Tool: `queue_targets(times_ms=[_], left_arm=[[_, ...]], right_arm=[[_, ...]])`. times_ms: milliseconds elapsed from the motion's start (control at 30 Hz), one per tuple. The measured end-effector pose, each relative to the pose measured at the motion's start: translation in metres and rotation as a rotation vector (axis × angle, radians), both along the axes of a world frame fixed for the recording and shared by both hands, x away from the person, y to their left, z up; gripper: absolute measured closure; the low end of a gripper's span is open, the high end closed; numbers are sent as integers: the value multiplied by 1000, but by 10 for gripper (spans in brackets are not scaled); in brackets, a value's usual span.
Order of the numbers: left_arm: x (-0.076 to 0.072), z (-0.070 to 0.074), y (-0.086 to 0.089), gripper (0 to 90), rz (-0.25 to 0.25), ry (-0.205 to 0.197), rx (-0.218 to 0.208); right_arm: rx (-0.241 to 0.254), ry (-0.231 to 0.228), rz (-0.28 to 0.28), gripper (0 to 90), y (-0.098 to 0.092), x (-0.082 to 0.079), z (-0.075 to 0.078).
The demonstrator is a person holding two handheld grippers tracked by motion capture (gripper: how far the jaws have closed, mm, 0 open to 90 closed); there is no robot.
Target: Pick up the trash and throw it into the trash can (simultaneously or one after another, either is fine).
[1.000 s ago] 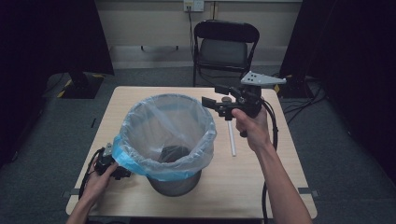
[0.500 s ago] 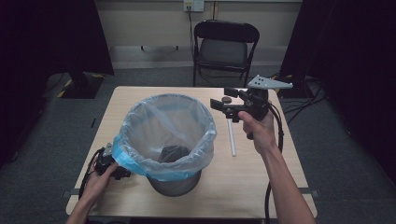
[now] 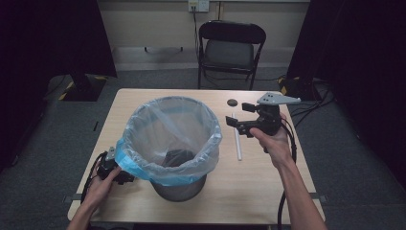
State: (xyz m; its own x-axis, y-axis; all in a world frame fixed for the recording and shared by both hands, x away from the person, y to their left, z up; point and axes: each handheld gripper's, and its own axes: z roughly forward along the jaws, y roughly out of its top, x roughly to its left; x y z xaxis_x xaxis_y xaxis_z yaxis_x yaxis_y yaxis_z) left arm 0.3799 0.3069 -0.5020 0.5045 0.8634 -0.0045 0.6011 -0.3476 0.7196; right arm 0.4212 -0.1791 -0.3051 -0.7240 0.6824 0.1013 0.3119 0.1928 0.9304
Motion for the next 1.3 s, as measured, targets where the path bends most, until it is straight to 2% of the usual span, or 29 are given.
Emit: queue_targets(times_ms=[267,367,600,767,867,1000,1067,1200,1300], left_arm=[[0,0,0,27,0,0,0],[0,0,0,27,2,-1,-3],[0,0,0,27,0,0,0],[0,0,0,27,0,0,0],[0,0,0,27,0,0,0],[0,0,0,27,0,0,0],[0,0,0,27,0,0,0],[0,0,0,28,0,0,0],[0,0,0,27,0,0,0]], right_arm=[[-47,54,-64,140,-10,5,-27],[-60,92,-83,147,-14,7,-39],[-89,152,-144,216,-26,13,-73],[-129,208,-150,219,-29,15,-95],[-136,235,-162,271,-33,16,-108],[-152,251,-175,366,-36,18,-124],[-179,265,-183,400,-35,19,-130],[-207,258,-207,465,-31,21,-140],[-237,245,-179,488,-24,20,-147]])
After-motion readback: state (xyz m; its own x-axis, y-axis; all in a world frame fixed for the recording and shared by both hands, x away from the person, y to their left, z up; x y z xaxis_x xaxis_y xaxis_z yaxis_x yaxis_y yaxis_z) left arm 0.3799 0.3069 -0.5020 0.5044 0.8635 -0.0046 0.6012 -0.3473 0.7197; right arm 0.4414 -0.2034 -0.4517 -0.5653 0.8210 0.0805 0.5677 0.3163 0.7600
